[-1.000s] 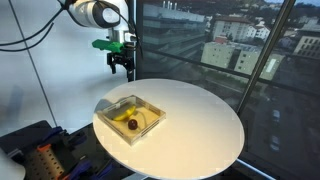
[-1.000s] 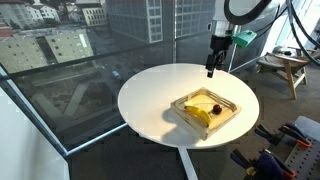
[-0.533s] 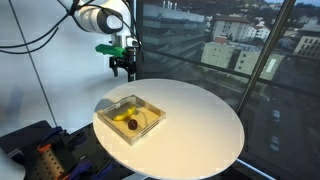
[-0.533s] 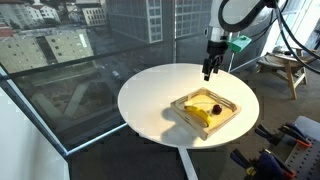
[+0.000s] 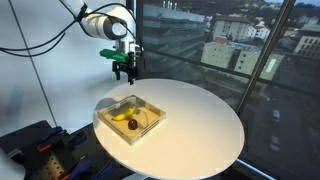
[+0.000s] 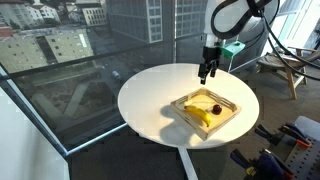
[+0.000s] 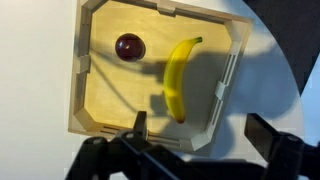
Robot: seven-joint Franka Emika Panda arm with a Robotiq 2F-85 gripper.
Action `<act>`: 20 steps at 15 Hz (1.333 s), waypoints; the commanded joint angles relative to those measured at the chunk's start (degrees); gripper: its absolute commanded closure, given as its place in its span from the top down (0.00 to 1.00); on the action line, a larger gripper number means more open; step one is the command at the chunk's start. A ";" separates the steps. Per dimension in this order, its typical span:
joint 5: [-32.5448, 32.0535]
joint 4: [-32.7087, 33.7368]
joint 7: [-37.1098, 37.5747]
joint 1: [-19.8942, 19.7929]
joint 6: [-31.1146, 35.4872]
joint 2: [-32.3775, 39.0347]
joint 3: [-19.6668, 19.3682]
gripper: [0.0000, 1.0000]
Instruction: Move the banana from the tray to the table
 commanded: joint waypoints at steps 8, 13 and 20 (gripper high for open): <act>-1.30 3.39 2.65 0.47 3.62 5.98 0.11 1.00; -1.17 3.78 2.95 0.68 4.78 8.52 0.02 1.00; -1.47 4.57 3.43 0.79 6.27 11.56 -0.30 1.00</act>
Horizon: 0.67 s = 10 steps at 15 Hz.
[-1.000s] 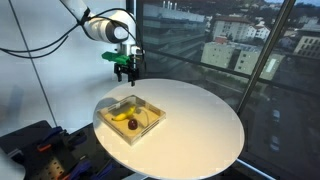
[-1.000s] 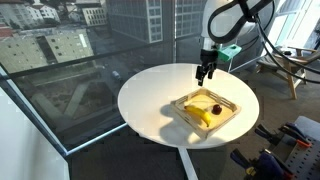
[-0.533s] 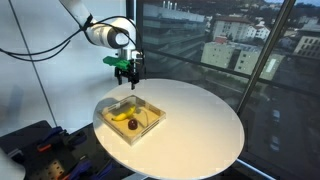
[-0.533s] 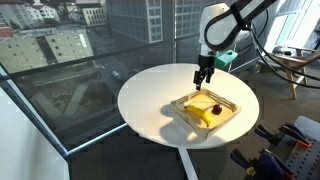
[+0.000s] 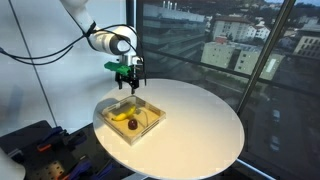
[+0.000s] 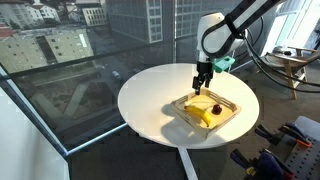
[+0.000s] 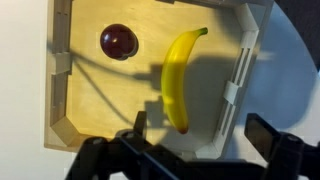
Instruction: Move the banana from the tray to the table
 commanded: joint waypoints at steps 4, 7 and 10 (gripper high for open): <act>-1.71 0.70 2.48 0.44 3.93 2.17 -0.50 1.00; -1.92 0.31 2.99 0.62 5.51 2.81 -0.65 1.00; -2.11 -0.13 3.26 0.69 6.03 3.22 -0.76 1.00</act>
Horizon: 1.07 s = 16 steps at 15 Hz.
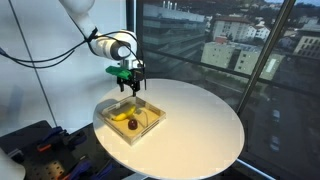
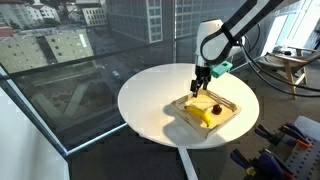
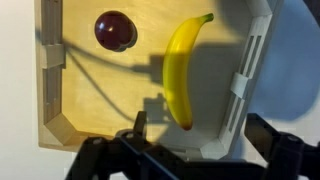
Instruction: Move the banana from the tray to the table
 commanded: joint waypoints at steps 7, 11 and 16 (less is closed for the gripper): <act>-1.82 -0.90 1.86 0.52 1.12 1.57 -0.77 1.00; -1.45 -0.84 1.48 0.41 1.47 2.89 -0.62 1.00; -1.32 -0.11 1.43 0.37 2.08 5.38 -0.70 1.00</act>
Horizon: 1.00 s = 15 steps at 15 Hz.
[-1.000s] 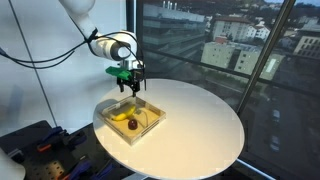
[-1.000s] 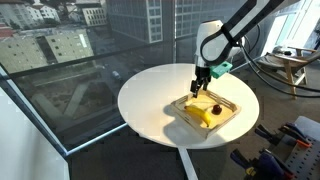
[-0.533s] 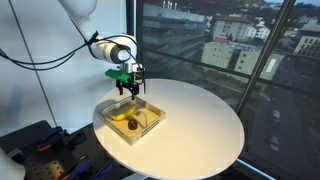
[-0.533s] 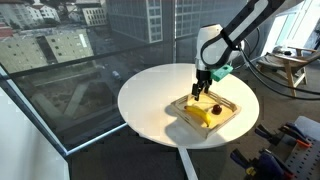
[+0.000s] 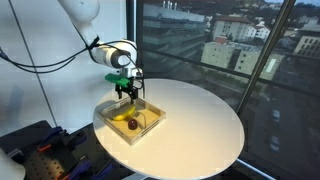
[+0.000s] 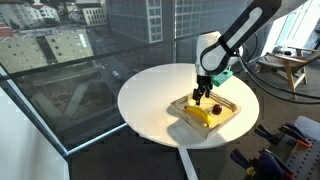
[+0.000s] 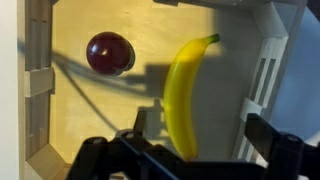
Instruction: Move the banana from the tray to the table
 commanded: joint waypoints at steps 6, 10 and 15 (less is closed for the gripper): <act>-1.33 1.35 1.56 0.30 2.44 3.86 -1.03 1.00; -1.41 1.70 1.67 0.39 3.21 5.11 -1.47 1.00; -1.49 2.03 1.89 0.53 3.75 6.51 -1.88 1.00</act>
